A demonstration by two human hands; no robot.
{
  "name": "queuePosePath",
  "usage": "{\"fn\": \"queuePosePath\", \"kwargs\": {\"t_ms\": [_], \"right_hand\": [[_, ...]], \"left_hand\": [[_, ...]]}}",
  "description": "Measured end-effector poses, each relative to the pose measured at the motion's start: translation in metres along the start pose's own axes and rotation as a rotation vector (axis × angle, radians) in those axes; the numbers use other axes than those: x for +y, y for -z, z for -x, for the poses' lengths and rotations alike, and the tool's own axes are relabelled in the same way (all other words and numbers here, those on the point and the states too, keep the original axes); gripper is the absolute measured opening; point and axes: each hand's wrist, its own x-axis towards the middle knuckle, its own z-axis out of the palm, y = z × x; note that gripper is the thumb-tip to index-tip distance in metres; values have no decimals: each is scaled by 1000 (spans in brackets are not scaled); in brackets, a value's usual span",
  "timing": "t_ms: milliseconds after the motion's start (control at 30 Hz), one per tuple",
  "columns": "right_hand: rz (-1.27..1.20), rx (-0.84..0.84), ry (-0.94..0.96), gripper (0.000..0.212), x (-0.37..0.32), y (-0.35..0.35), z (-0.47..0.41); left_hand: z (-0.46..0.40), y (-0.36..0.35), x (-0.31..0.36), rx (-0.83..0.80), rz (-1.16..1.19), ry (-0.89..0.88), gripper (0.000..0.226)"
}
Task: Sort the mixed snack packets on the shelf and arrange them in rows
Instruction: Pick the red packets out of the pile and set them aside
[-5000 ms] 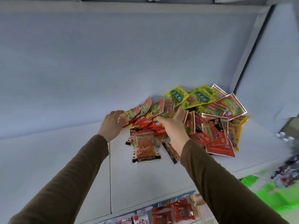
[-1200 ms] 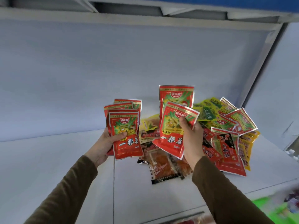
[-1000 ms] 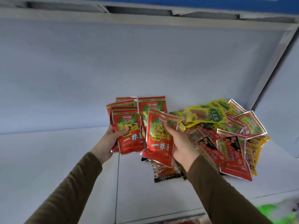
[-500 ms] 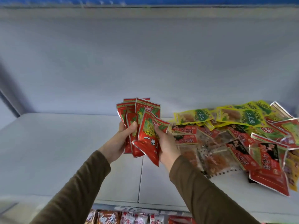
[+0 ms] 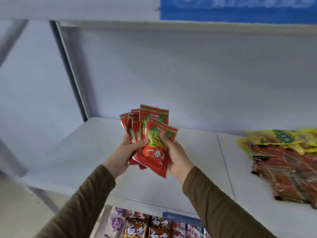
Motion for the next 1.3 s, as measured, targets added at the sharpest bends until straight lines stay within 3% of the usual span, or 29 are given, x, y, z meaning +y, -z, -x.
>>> {"fn": "queuePosePath", "kwargs": {"t_ms": [233, 467, 667, 800, 1000, 1133, 1300], "right_hand": [[-7, 13, -44, 63, 46, -68, -55], [33, 40, -64, 61, 77, -112, -113], [52, 60, -8, 49, 95, -165, -149], [97, 122, 65, 41, 106, -204, -173], [164, 229, 111, 51, 130, -238, -205], [258, 256, 133, 57, 129, -247, -212], [393, 260, 98, 51, 131, -251, -213]], "left_hand": [[-17, 90, 23, 52, -50, 71, 60], [-48, 154, 40, 131, -135, 129, 67], [-78, 214, 73, 66, -204, 151, 52], [-99, 255, 84, 137, -240, 163, 50], [-121, 290, 82, 197, -207, 201, 37], [-128, 294, 83, 144, -186, 181, 51], [-134, 301, 84, 175, -373, 155, 71]]}}
